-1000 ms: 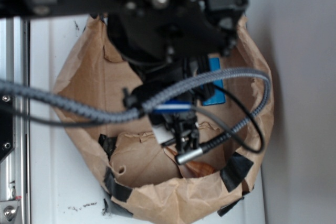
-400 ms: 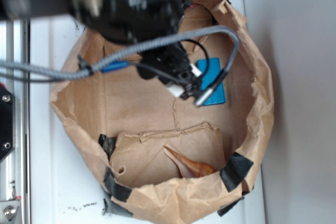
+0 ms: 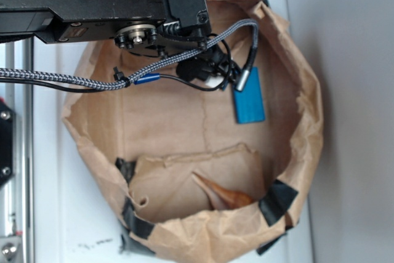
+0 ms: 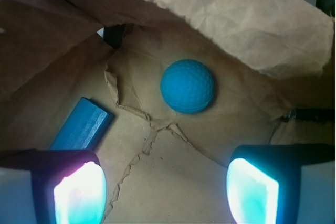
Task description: Grab the blue ball.
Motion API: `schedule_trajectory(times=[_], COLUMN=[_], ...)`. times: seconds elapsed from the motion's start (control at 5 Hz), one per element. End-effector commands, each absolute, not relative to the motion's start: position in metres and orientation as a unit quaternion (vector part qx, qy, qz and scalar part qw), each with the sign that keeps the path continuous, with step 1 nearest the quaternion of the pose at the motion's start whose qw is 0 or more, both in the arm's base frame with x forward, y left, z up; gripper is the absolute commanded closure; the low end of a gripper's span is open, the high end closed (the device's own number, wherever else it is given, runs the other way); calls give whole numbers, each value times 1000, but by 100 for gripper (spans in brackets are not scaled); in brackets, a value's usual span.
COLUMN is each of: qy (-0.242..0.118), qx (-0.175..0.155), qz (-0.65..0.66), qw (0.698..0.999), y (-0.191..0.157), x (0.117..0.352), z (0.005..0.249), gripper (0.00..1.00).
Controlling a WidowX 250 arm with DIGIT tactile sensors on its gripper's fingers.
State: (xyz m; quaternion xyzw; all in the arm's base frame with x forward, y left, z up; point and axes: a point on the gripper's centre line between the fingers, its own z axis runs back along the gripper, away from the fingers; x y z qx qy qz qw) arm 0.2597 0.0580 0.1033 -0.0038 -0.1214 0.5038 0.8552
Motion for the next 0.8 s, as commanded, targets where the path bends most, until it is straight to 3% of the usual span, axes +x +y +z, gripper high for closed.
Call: schedule_trajectory(times=[0.0, 0.2, 0.4, 0.6], qy=[-137, -149, -186, -193], qx=[-8, 2, 27, 32], qz=[517, 588, 635, 622], qw=[845, 795, 749, 758], y=[68, 79, 83, 79], x=[254, 271, 284, 285], z=[110, 93, 81, 84], gripper=[0, 0, 0, 0])
